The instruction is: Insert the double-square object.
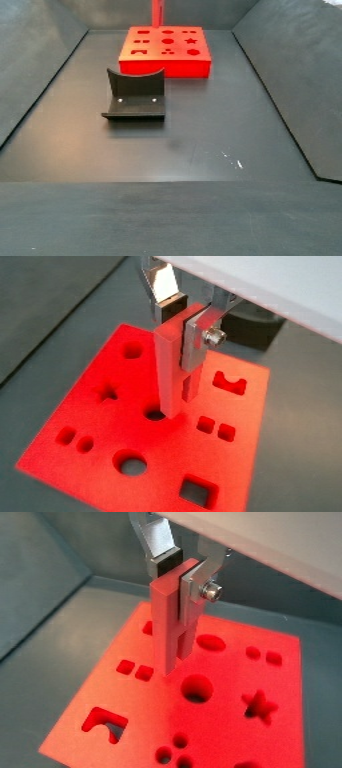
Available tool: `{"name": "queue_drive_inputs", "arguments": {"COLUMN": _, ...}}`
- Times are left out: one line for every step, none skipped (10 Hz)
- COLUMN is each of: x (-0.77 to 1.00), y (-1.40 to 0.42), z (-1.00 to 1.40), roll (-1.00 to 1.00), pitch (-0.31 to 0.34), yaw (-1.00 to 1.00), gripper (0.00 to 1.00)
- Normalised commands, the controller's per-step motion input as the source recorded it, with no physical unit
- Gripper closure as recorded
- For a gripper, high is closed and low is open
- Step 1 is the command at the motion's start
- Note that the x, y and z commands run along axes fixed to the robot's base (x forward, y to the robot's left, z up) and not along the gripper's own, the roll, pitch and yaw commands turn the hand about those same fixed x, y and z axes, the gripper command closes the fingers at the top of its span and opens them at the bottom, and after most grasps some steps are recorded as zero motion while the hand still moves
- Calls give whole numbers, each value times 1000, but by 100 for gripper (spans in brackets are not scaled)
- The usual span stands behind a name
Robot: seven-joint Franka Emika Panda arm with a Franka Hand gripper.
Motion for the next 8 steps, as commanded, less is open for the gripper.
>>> {"name": "queue_drive_inputs", "arguments": {"x": 129, "y": 126, "z": -189, "roll": 47, "pitch": 227, "yaw": -674, "gripper": 100}}
{"name": "queue_drive_inputs", "arguments": {"x": 91, "y": 126, "z": -174, "roll": 47, "pitch": 234, "yaw": -700, "gripper": 100}}
{"name": "queue_drive_inputs", "arguments": {"x": 89, "y": 94, "z": -31, "roll": 59, "pitch": 211, "yaw": -691, "gripper": 100}}
{"name": "queue_drive_inputs", "arguments": {"x": 240, "y": 0, "z": 91, "roll": 0, "pitch": 13, "yaw": -774, "gripper": 100}}
{"name": "queue_drive_inputs", "arguments": {"x": 0, "y": 0, "z": 114, "roll": 0, "pitch": 0, "yaw": -1000, "gripper": 100}}
{"name": "queue_drive_inputs", "arguments": {"x": 0, "y": 0, "z": 94, "roll": 0, "pitch": 0, "yaw": -1000, "gripper": 100}}
{"name": "queue_drive_inputs", "arguments": {"x": 0, "y": 0, "z": 89, "roll": 0, "pitch": 0, "yaw": -1000, "gripper": 100}}
{"name": "queue_drive_inputs", "arguments": {"x": 94, "y": 0, "z": 23, "roll": 24, "pitch": 0, "yaw": -951, "gripper": 100}}
